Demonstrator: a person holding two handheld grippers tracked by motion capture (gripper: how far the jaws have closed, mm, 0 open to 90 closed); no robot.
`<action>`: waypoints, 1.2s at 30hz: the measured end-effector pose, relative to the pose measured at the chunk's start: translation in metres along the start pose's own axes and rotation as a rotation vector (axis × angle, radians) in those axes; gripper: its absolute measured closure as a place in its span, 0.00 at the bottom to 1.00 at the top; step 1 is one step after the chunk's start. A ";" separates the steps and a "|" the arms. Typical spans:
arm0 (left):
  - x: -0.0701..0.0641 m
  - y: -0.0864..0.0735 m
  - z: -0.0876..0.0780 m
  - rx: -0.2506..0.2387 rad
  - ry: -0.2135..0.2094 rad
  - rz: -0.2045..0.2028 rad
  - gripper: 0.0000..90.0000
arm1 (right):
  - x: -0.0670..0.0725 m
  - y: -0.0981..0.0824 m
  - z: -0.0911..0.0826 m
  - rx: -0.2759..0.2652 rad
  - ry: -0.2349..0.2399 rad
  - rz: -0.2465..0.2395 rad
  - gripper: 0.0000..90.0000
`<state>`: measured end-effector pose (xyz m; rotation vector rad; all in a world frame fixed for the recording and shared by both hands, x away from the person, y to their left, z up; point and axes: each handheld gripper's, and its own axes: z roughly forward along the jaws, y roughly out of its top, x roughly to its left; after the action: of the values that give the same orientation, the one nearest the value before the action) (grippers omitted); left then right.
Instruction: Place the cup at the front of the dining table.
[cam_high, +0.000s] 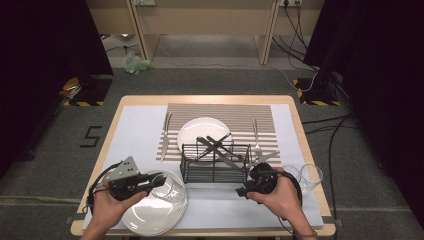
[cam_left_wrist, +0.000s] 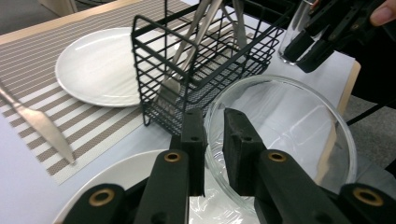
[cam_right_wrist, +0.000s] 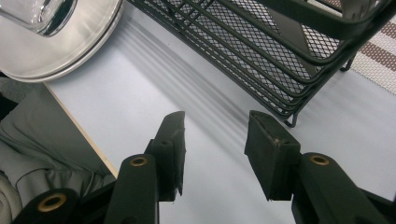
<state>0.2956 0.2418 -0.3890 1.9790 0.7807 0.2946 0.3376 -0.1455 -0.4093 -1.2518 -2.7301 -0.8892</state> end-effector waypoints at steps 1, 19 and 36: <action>0.001 -0.001 -0.001 -0.001 0.005 -0.001 0.88 | 0.000 0.000 0.000 0.000 0.000 0.000 0.64; 0.014 -0.006 -0.017 0.009 0.083 -0.018 0.88 | 0.000 0.000 0.000 0.001 -0.001 0.005 0.64; 0.028 -0.002 -0.016 0.000 0.152 -0.053 0.88 | 0.000 -0.001 0.000 -0.004 -0.002 0.010 0.64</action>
<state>0.3081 0.2710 -0.3854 1.9495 0.9280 0.4170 0.3375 -0.1461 -0.4099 -1.2671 -2.7226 -0.8932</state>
